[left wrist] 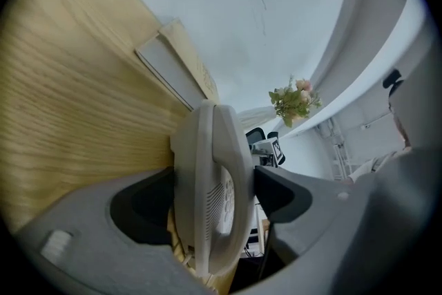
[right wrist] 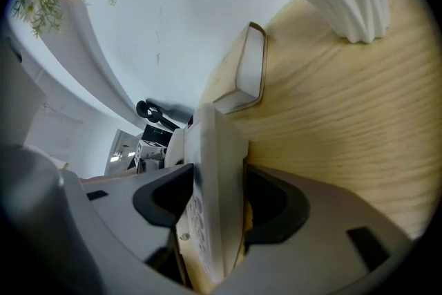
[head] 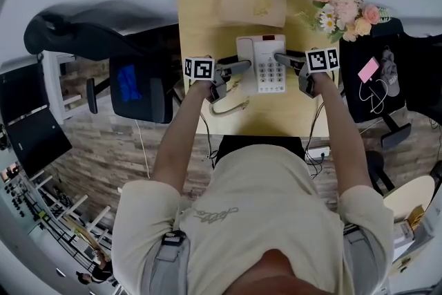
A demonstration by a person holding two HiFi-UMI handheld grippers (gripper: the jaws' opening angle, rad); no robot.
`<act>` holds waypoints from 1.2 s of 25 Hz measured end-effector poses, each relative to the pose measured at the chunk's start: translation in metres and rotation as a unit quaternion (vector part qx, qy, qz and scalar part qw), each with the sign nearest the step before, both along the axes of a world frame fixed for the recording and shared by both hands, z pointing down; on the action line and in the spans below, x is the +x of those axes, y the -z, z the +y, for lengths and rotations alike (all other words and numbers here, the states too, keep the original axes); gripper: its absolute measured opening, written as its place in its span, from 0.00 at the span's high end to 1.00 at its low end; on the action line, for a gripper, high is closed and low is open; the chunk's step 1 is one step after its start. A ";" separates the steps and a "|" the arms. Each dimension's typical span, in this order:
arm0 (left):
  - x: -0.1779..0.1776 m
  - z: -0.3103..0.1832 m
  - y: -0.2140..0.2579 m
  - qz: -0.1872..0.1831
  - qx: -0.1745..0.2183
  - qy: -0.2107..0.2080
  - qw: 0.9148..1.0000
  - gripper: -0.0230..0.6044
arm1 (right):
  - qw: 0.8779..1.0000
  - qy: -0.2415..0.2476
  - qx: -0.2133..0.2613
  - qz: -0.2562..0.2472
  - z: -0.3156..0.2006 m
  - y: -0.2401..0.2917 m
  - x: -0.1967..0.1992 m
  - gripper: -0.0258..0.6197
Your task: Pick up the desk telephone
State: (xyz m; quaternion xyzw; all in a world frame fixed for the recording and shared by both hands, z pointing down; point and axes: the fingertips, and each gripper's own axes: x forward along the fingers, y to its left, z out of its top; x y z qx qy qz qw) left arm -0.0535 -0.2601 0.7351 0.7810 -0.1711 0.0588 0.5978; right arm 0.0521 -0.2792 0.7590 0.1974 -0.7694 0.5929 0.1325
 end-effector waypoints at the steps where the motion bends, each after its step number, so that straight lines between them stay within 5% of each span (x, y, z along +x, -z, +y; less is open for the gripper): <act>1: 0.001 0.000 -0.001 0.007 -0.005 -0.005 1.000 0.40 | 1.000 0.007 -0.003 -0.004 0.001 0.000 -0.003 0.62; 11: 0.009 0.000 -0.005 0.039 -0.035 -0.065 0.997 0.38 | 0.999 0.046 -0.019 0.004 0.002 -0.002 -0.012 0.61; 20: 0.009 0.001 -0.002 0.044 -0.024 -0.032 0.998 0.37 | 0.999 0.044 -0.004 0.002 0.003 -0.001 -0.011 0.61; 30: 0.002 0.016 0.029 0.042 0.052 -0.028 0.997 0.37 | 0.997 0.048 0.060 0.005 0.019 0.035 -0.015 0.61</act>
